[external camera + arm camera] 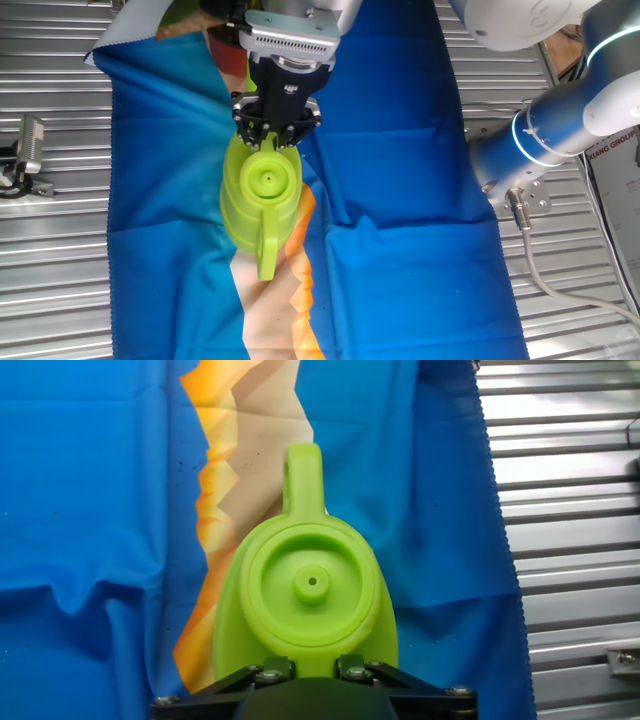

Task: Water the plant

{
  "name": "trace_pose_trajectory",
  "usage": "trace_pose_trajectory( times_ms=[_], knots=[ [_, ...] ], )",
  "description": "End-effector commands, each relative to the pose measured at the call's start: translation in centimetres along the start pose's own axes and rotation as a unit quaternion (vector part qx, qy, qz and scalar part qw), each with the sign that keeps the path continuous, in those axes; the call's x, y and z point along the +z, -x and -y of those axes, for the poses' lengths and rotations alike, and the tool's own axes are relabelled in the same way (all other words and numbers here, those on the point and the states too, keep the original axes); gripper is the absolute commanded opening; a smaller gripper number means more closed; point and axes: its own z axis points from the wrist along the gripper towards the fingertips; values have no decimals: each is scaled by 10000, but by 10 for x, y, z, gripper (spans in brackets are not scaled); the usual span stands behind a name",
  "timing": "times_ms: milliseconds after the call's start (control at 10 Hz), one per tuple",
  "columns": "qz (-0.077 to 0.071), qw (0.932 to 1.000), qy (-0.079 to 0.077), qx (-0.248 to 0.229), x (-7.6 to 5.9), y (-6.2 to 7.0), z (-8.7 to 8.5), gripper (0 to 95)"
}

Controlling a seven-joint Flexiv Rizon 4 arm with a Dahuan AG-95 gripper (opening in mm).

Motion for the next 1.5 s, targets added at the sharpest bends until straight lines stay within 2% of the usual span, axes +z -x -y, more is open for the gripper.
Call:
trace_pose_trajectory(
  times_ms=[100,1000,1500],
  knots=[
    [-2,10000,18,-16,-1,2,1,0],
    [-17,10000,24,-6,-1,7,4,0],
    [99,10000,3,7,-1,7,4,0]
  ],
)
